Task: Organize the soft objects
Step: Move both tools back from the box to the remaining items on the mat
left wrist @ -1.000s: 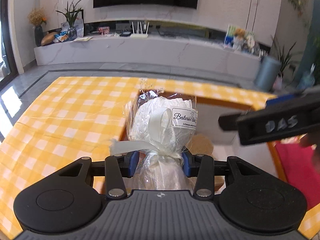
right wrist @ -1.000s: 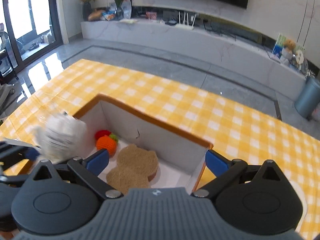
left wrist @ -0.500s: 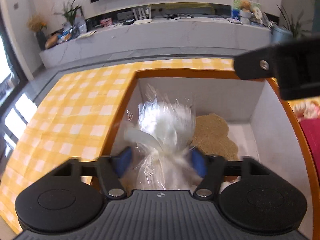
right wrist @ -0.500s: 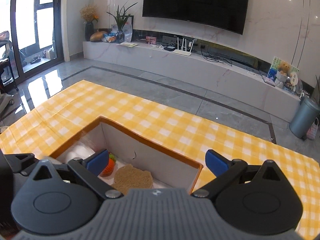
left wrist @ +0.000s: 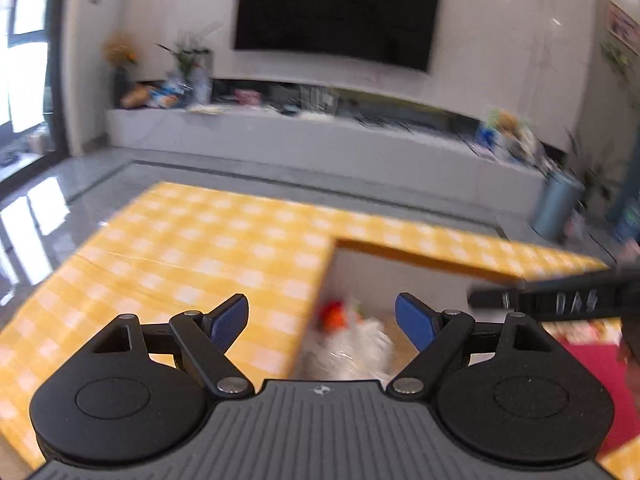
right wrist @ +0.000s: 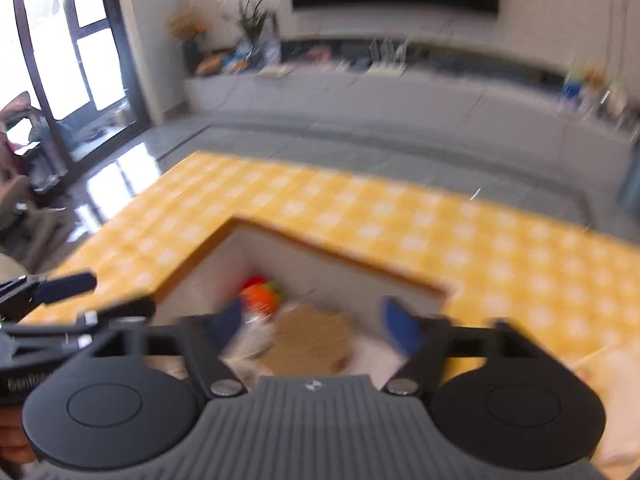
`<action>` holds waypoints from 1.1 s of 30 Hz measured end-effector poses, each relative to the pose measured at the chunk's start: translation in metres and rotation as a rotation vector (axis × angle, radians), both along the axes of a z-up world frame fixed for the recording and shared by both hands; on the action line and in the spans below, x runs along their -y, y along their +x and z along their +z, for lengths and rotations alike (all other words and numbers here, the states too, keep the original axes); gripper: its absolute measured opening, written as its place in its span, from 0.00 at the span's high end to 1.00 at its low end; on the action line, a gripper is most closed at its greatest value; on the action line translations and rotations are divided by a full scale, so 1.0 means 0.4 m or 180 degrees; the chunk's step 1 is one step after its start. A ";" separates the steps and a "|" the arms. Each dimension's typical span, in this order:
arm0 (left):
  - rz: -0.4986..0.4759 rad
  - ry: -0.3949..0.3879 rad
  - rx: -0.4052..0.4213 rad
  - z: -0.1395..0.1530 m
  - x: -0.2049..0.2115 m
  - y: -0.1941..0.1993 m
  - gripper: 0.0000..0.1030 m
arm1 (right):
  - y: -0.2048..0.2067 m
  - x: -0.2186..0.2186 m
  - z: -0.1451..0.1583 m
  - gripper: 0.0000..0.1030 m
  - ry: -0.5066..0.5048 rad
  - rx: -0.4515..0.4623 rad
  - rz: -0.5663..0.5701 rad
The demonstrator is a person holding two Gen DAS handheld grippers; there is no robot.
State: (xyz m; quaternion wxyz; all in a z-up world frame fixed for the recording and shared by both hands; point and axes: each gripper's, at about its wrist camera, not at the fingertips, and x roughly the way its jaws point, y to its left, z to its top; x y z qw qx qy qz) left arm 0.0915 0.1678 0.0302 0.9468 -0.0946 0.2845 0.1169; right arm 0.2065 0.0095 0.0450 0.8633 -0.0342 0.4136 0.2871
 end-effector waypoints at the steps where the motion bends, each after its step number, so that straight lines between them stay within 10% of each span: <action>1: 0.0061 -0.0029 -0.0011 0.001 -0.015 0.000 0.05 | 0.002 -0.016 -0.012 0.61 0.0019 -0.0102 0.0056; 5: 0.0252 -0.0170 -0.0076 -0.014 -0.056 0.010 0.05 | -0.012 -0.107 -0.075 0.84 -0.0141 -0.0190 0.0254; 24: 0.0277 -0.0068 -0.0264 -0.037 -0.050 0.003 0.07 | -0.033 -0.240 -0.189 0.85 -0.0609 -0.0111 0.0588; 28: 0.0294 0.0024 -0.0215 -0.015 -0.047 -0.009 0.07 | -0.034 -0.201 -0.154 0.57 -0.0338 -0.0097 0.0447; 33: 0.0332 -0.0183 -0.0104 0.013 -0.048 -0.025 0.07 | -0.060 -0.158 -0.086 0.51 -0.0171 0.0078 0.0523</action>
